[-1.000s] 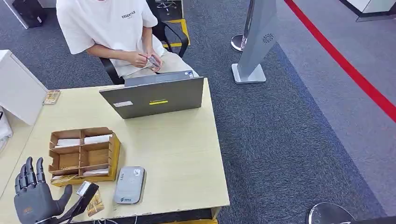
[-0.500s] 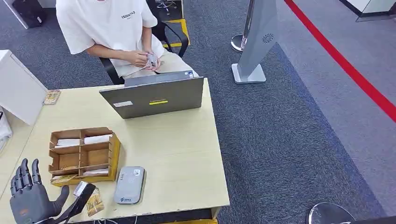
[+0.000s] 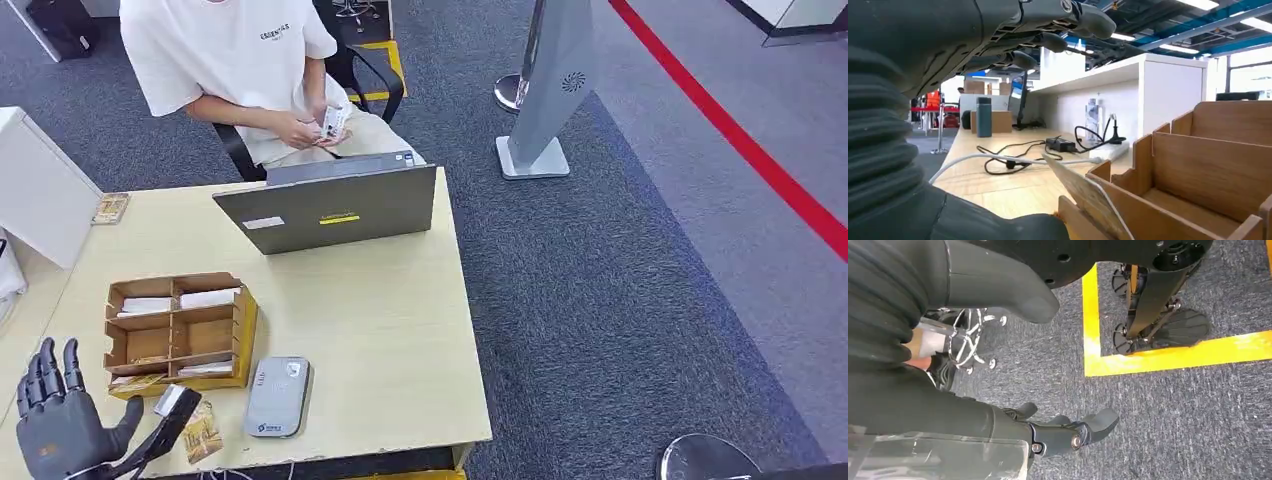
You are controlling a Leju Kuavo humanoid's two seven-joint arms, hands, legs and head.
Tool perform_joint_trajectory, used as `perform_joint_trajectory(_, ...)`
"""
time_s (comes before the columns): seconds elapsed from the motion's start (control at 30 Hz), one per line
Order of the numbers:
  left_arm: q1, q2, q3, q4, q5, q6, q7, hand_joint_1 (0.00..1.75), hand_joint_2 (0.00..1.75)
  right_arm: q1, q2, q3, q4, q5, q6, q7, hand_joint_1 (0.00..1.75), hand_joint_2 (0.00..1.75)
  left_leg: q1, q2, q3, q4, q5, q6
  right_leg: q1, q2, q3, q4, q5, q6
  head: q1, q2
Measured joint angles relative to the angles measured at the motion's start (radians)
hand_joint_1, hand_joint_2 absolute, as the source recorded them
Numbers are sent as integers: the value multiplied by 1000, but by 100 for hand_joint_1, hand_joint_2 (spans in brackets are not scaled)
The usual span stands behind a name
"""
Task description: Pass the card to the sensor for recognition and then transmit it.
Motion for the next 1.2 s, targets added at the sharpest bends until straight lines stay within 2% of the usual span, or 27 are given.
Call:
perform_joint_trajectory(0.17,-4,0,0,0,-1,0,5,0,175,0,0,-1,0,0,1,0,0,175,0,0,0,0,0,0,0,0,0,0,0,0,0,0)
perform_joint_trajectory(0.2,-5,0,0,0,-1,0,9,175,175,0,0,-1,0,0,1,0,0,175,0,0,0,0,0,0,0,0,0,0,0,0,0,0)
perform_joint_trajectory(0.4,-2,18,-24,17,19,0,54,175,175,0,0,-2,0,3,0,0,0,175,0,0,0,0,0,0,0,0,0,0,0,0,0,0)
perform_joint_trajectory(0.53,2,34,-49,38,36,0,56,175,175,-1,0,-2,0,4,2,0,0,175,0,0,0,0,0,0,0,0,0,0,0,0,0,0)
perform_joint_trajectory(0.63,14,59,-93,47,67,0,130,175,175,-1,0,-2,0,4,2,-1,0,175,0,0,0,0,0,0,0,0,0,0,0,0,0,0)
perform_joint_trajectory(0.67,17,68,-111,50,76,0,138,175,175,-1,0,-2,0,4,2,-1,0,175,0,0,0,0,0,0,0,0,0,0,0,0,0,0)
perform_joint_trajectory(0.83,19,90,-149,66,92,1,137,175,175,-2,1,-3,0,4,3,-1,0,175,0,0,0,0,0,0,0,0,0,0,0,0,0,0)
perform_joint_trajectory(1.2,16,112,-173,114,124,11,134,175,175,-3,1,-9,0,6,3,-2,0,175,0,0,0,0,0,0,0,0,0,0,0,0,0,0)
